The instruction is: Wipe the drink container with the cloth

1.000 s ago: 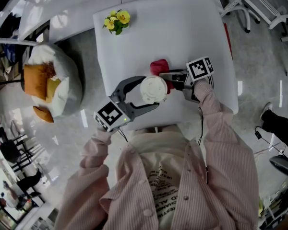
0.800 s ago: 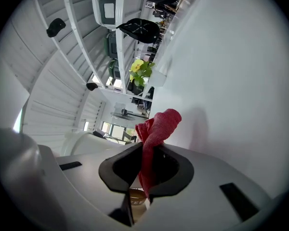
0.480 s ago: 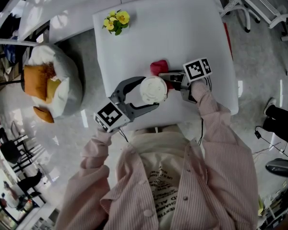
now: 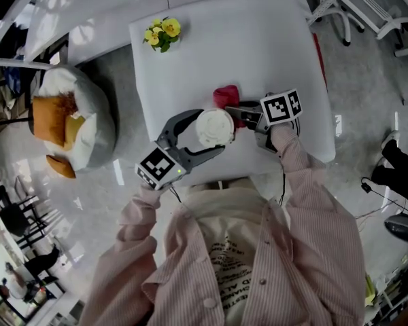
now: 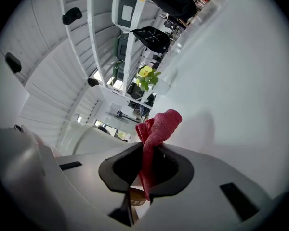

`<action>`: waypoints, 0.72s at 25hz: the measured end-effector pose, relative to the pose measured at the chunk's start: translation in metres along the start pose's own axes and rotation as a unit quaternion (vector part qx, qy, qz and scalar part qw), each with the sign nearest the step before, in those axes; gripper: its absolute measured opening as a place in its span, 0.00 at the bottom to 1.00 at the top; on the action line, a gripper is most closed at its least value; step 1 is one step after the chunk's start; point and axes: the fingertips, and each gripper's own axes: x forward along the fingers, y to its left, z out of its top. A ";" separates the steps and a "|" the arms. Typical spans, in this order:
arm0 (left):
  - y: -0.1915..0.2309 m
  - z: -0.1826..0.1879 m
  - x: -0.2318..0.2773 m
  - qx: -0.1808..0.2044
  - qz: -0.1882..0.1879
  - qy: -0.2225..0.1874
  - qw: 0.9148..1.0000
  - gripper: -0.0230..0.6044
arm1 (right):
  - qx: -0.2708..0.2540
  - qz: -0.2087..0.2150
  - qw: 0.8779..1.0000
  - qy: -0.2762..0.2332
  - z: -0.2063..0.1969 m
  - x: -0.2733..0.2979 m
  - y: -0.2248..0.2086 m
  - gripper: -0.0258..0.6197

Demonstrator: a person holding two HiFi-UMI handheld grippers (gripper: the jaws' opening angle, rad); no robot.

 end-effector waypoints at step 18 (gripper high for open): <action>-0.007 0.040 -0.040 0.002 0.099 -0.084 0.991 0.65 | -0.171 -0.080 0.966 -0.176 0.030 -0.076 0.069 0.10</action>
